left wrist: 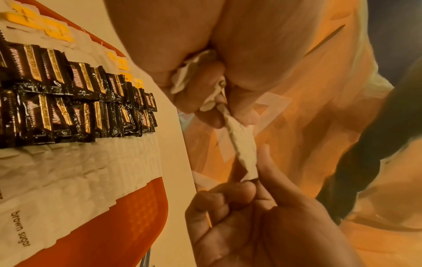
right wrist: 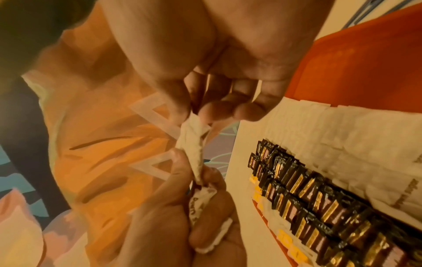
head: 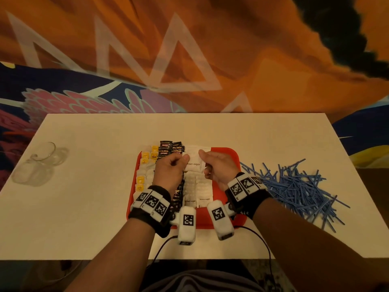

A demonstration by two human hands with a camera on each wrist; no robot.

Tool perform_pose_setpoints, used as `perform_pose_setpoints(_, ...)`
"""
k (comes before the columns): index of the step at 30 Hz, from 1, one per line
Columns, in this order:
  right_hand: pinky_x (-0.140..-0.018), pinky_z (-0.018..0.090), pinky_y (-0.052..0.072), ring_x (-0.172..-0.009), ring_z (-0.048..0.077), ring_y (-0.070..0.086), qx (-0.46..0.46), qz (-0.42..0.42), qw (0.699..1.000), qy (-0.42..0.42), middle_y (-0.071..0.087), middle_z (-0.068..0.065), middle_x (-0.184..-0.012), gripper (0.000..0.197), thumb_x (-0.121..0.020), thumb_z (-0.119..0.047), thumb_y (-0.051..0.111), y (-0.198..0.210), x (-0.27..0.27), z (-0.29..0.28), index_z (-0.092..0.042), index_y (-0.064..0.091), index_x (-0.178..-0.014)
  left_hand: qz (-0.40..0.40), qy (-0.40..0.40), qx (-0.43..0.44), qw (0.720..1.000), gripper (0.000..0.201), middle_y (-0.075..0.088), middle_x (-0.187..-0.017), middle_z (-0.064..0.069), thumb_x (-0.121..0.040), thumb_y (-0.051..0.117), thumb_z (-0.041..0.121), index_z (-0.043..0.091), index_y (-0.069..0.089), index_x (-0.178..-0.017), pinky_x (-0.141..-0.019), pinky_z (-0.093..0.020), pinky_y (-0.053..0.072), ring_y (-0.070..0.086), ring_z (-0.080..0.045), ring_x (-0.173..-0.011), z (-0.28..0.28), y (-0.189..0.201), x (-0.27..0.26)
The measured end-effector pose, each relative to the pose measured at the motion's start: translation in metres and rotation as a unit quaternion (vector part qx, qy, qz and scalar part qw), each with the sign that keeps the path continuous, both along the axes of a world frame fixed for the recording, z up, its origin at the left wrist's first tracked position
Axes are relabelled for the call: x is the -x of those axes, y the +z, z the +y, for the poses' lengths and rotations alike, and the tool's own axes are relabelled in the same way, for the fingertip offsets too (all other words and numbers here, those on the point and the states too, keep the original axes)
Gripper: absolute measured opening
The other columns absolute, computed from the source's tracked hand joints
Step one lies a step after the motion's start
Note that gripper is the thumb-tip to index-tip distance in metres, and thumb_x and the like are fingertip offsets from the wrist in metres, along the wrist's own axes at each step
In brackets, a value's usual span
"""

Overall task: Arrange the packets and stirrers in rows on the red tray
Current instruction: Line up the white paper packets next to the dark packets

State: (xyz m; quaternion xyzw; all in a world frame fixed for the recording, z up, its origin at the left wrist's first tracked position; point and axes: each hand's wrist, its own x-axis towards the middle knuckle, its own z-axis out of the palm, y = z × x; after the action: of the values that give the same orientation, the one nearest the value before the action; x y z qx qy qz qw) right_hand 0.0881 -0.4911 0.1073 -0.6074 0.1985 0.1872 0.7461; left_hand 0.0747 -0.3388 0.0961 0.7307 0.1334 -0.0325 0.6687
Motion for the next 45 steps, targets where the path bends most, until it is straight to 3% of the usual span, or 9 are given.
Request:
perform_pose_setpoints(8,-0.051,0.017,0.047,-0.06,0.006,0.066,0.08,-0.015,0.993,0.083,0.072,0.009,-0.08,0.026,-0.08,-0.013,0.079,-0.021,0.017,0.0,-0.002,0.061,-0.097,0.017,0.026,-0.032,0.999,0.034,0.052,-0.05,0.01,-0.096,0.064,0.03,0.019,0.063,-0.063,-0.051,-0.026,0.039,0.049,-0.01,-0.049,0.007,-0.011,0.008)
perform_pose_setpoints(13,-0.053,0.019,0.048,-0.067,0.009,0.068,0.131,0.024,0.986,0.097,0.074,0.012,-0.088,0.037,-0.081,-0.015,0.078,-0.057,0.032,0.0,0.004,0.063,-0.11,0.049,0.012,-0.124,0.991,0.032,0.062,-0.058,0.004,-0.096,0.063,0.035,0.015,0.068,-0.072,-0.064,-0.032,0.049,0.055,-0.011,-0.052,0.024,-0.034,0.022)
perform_pose_setpoints(19,-0.076,0.028,0.056,-0.078,0.011,0.068,0.223,0.11,0.961,0.117,0.073,0.003,-0.09,0.046,-0.082,-0.021,0.078,-0.11,0.061,0.001,-0.008,0.062,-0.122,0.142,0.032,-0.072,0.987,0.025,0.062,-0.063,0.003,-0.097,0.06,0.033,0.014,0.07,-0.084,-0.065,-0.033,0.046,0.054,-0.013,-0.058,0.057,-0.059,0.046)
perform_pose_setpoints(23,-0.063,0.02,0.043,-0.083,0.007,0.062,0.26,0.124,0.948,0.135,0.069,0.003,-0.112,0.045,-0.087,-0.026,0.072,-0.129,0.075,0.009,-0.011,0.059,-0.128,0.171,0.044,-0.061,0.982,0.023,0.062,-0.06,0.005,-0.096,0.063,0.032,0.014,0.069,-0.082,-0.06,-0.031,0.042,0.053,-0.014,-0.058,0.077,-0.069,0.061)
perform_pose_setpoints(26,-0.09,0.033,0.05,-0.107,0.02,0.062,0.288,0.116,0.94,0.139,0.064,0.004,-0.124,0.044,-0.086,-0.027,0.073,-0.14,0.075,0.02,-0.01,0.062,-0.125,0.176,0.052,-0.049,0.982,0.024,0.06,-0.059,0.003,-0.096,0.063,0.028,0.008,0.067,-0.084,-0.054,-0.026,0.041,0.05,-0.011,-0.052,0.086,-0.072,0.068)
perform_pose_setpoints(28,-0.097,0.038,0.051,-0.107,0.021,0.064,0.321,0.115,0.928,0.152,0.068,0.003,-0.119,0.041,-0.085,-0.031,0.073,-0.146,0.073,0.026,-0.012,0.066,-0.12,0.182,0.056,-0.046,0.981,0.024,0.059,-0.059,0.002,-0.096,0.063,0.027,0.007,0.066,-0.083,-0.053,-0.025,0.041,0.049,-0.012,-0.051,0.092,-0.074,0.07)
perform_pose_setpoints(33,-0.057,0.024,0.046,-0.069,0.008,0.055,0.444,0.1,0.879,0.143,0.061,-0.006,-0.084,0.024,-0.083,-0.04,0.074,-0.151,0.074,0.032,-0.02,0.062,-0.082,0.191,0.061,-0.046,0.979,0.027,0.059,-0.058,0.003,-0.096,0.064,0.028,0.014,0.063,-0.073,-0.053,-0.027,0.04,0.049,-0.013,-0.052,0.104,-0.079,0.076)
perform_pose_setpoints(40,-0.067,0.032,0.054,-0.072,0.014,0.058,0.461,-0.003,0.874,0.151,0.058,-0.004,-0.076,0.025,-0.084,-0.029,0.073,-0.146,0.075,0.036,-0.022,0.05,-0.078,0.193,0.062,-0.033,0.979,0.026,0.059,-0.061,0.001,-0.097,0.062,0.028,0.015,0.065,-0.074,-0.055,-0.028,0.041,0.05,-0.014,-0.055,0.105,-0.079,0.078)
perform_pose_setpoints(45,-0.081,0.026,0.046,-0.095,0.014,0.054,0.459,-0.059,0.85,0.252,0.051,-0.005,-0.102,0.019,-0.091,-0.01,0.061,-0.149,0.068,0.051,-0.024,0.065,-0.102,0.206,0.068,-0.006,0.976,0.03,0.057,-0.055,0.003,-0.101,0.055,0.03,0.013,0.064,-0.078,-0.05,-0.025,0.038,0.047,-0.013,-0.051,0.1,-0.073,0.078)
